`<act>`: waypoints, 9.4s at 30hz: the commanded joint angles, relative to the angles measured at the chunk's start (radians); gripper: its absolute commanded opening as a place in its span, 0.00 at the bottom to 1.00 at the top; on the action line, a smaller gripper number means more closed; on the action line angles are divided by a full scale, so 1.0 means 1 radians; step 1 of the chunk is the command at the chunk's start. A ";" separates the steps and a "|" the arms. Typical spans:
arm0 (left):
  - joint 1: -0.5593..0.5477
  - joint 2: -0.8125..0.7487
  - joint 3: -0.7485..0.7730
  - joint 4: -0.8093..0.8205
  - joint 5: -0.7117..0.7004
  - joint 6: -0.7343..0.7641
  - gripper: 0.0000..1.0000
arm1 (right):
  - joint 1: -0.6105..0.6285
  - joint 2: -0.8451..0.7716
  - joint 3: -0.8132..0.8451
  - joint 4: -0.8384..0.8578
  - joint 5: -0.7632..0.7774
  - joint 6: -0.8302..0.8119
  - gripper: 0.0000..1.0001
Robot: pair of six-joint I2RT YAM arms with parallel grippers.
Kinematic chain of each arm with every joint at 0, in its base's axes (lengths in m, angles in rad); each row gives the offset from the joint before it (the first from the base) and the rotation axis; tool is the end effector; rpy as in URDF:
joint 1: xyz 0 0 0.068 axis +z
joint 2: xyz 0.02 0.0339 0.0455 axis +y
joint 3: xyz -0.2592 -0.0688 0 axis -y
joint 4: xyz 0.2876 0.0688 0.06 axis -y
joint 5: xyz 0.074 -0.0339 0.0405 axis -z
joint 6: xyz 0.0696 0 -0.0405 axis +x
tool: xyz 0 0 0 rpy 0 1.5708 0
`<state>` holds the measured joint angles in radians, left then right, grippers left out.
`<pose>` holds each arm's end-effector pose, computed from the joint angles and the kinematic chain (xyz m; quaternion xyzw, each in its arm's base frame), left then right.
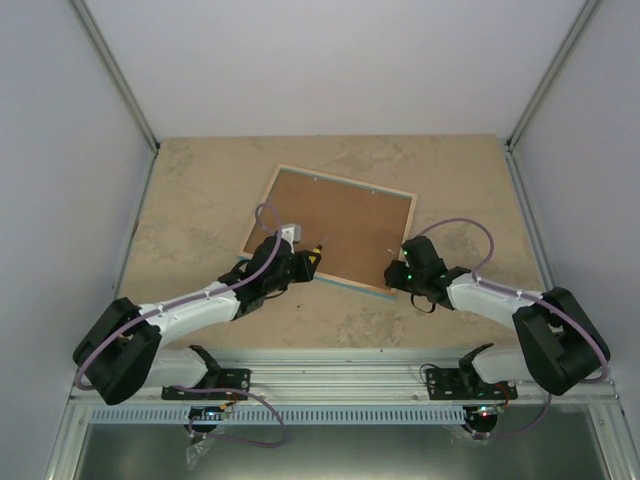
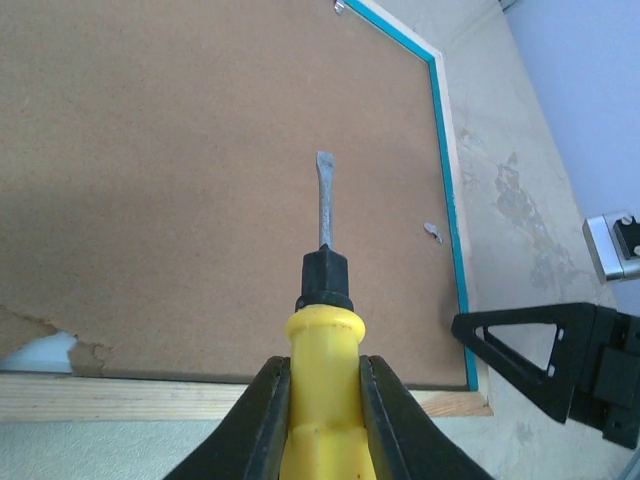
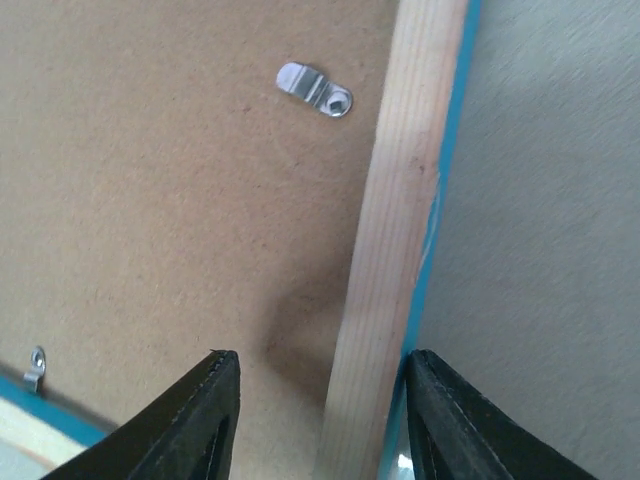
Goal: Take the photo out of the frame
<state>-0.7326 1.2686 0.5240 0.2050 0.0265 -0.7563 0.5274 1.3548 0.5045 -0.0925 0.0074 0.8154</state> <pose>0.2353 -0.2142 0.1364 -0.0038 0.8699 -0.3425 0.3548 0.2454 0.1423 0.0739 0.1376 0.9411 0.1894 0.2440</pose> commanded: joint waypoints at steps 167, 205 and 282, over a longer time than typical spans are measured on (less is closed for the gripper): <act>-0.048 0.359 0.179 0.026 0.227 0.037 0.00 | 0.109 0.240 0.193 0.131 -0.092 -0.273 0.00; -0.048 0.336 0.107 0.111 -0.062 -0.137 0.00 | 0.109 0.264 0.192 0.143 -0.115 -0.274 0.00; -0.212 0.314 0.055 0.122 -0.378 -0.079 0.00 | 0.224 0.297 0.126 0.233 -0.040 -0.126 0.01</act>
<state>-0.9504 1.5520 0.5674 0.3382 -0.2592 -0.8436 0.7383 1.6337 0.6571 0.1528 0.0227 0.6582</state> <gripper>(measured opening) 0.174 0.155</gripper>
